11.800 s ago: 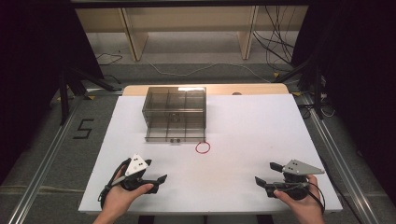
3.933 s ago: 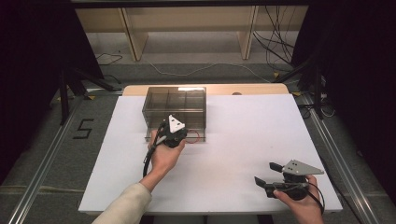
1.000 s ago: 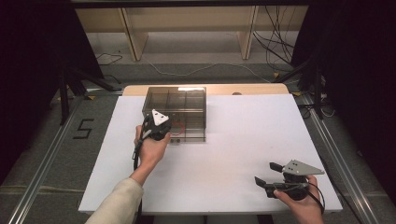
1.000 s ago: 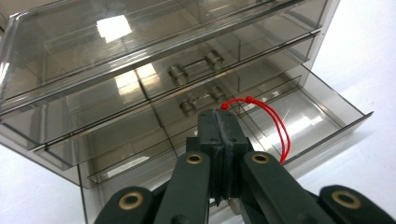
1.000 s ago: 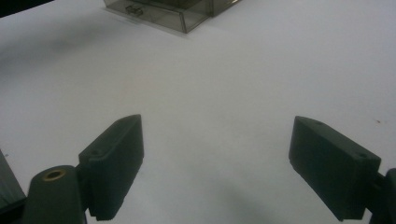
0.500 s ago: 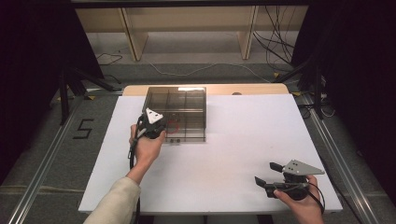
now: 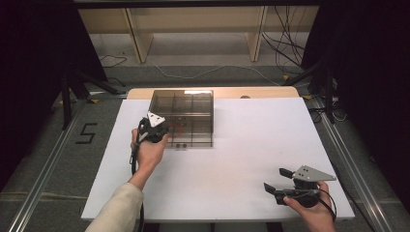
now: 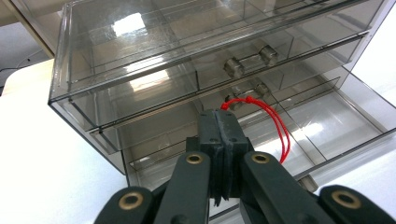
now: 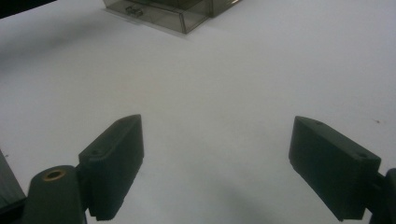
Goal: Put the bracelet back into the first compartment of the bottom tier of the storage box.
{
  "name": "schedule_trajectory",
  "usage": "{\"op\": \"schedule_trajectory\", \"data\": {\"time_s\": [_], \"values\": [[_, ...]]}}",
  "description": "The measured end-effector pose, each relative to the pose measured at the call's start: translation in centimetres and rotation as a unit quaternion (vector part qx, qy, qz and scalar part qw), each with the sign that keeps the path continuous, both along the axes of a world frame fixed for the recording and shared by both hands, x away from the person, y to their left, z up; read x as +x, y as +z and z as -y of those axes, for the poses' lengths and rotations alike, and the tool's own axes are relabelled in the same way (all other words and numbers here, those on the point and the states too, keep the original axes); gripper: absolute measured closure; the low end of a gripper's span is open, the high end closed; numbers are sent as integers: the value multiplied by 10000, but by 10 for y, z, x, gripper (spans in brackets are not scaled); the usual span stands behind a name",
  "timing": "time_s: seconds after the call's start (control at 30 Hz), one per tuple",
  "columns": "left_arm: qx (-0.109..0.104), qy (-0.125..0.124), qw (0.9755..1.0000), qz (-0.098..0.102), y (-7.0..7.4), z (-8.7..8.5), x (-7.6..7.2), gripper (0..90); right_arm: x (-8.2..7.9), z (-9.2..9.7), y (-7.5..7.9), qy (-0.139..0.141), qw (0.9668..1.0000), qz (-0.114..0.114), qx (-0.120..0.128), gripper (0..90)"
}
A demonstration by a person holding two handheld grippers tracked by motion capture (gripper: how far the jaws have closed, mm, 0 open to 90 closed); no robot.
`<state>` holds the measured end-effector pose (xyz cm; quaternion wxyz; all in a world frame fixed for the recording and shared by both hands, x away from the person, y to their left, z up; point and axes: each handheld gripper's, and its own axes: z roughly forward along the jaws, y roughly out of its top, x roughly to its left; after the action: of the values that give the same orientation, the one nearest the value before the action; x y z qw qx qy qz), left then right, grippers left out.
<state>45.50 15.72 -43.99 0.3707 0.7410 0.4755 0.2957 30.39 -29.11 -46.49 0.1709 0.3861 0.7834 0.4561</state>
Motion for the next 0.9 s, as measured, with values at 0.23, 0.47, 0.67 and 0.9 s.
{"op": "schedule_trajectory", "data": {"time_s": [0.23,0.47,0.67,0.9], "values": [[2,57,10000,-21,0,-4,1,899,0,0,0,8,10000,-1,-7,187],[8,116,9999,-45,-1,-8,3,899,0,0,0,11,10000,4,-8,187],[-1,171,9998,-64,-2,-12,4,899,0,0,0,16,10000,1,-6,187],[-8,213,9997,-83,-3,-14,5,899,0,0,0,12,10000,1,-5,187]]}}
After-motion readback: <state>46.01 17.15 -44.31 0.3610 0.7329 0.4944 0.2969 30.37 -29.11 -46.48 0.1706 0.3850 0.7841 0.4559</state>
